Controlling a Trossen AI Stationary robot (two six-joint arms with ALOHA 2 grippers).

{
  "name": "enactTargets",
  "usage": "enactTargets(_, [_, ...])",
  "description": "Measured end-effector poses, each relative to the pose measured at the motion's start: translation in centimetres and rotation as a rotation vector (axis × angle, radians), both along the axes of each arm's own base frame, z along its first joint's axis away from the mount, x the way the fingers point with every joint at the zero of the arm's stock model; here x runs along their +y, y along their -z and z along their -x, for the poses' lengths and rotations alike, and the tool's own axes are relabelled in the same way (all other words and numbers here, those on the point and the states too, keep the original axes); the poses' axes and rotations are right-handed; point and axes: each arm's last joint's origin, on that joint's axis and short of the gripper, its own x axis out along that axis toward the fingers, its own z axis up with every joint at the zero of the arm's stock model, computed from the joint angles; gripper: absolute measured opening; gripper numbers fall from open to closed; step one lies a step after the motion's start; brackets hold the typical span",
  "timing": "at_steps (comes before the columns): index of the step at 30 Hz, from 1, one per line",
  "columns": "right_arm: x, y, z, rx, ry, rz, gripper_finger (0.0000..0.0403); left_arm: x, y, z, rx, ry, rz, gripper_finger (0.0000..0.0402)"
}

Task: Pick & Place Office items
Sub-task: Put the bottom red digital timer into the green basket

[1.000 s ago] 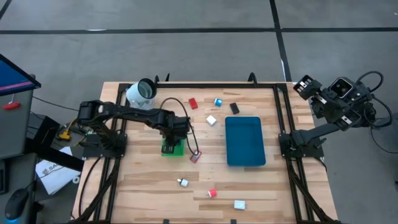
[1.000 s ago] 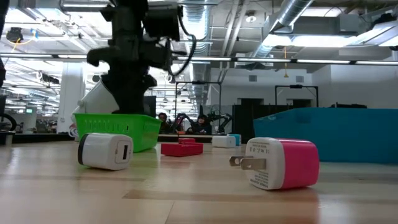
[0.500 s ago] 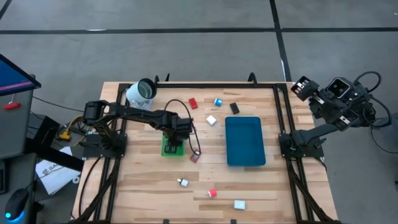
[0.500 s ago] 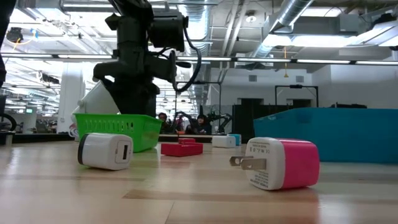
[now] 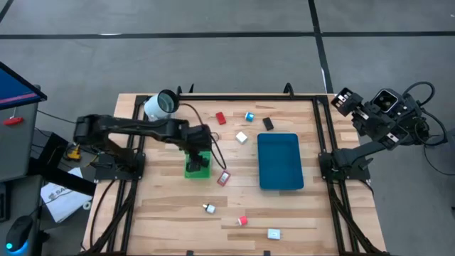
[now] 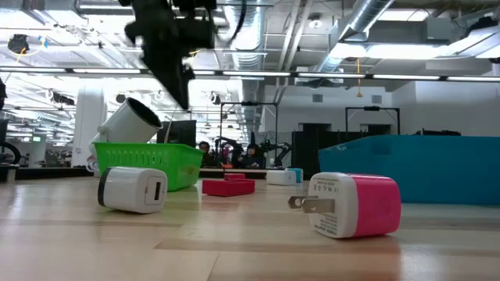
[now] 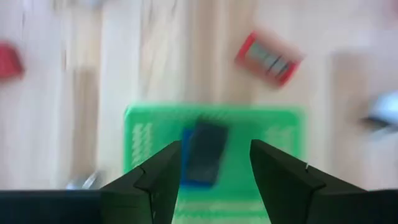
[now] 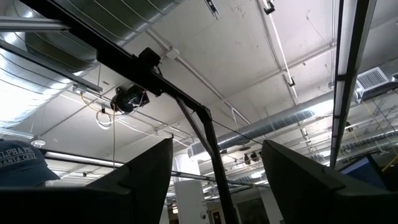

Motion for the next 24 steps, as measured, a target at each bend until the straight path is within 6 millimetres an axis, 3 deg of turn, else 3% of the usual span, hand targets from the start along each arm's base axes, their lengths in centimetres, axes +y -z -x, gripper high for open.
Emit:
enactTargets(9, [0.0,0.0,0.0,0.001,-0.002,-0.001,0.024,-2.7,-4.9,1.1,-0.299,-0.099,0.301,0.0189])
enactTargets(19, [0.3,0.0,0.0,0.003,-0.034,0.0,0.024,-9.8,-5.4,0.8,-0.357,-0.089,0.48,0.0187])
enactTargets(24, [0.3,0.0,0.1,-0.003,-0.039,-0.001,0.024,-11.5,-5.7,-1.1,-0.524,-0.099,0.523,0.0186])
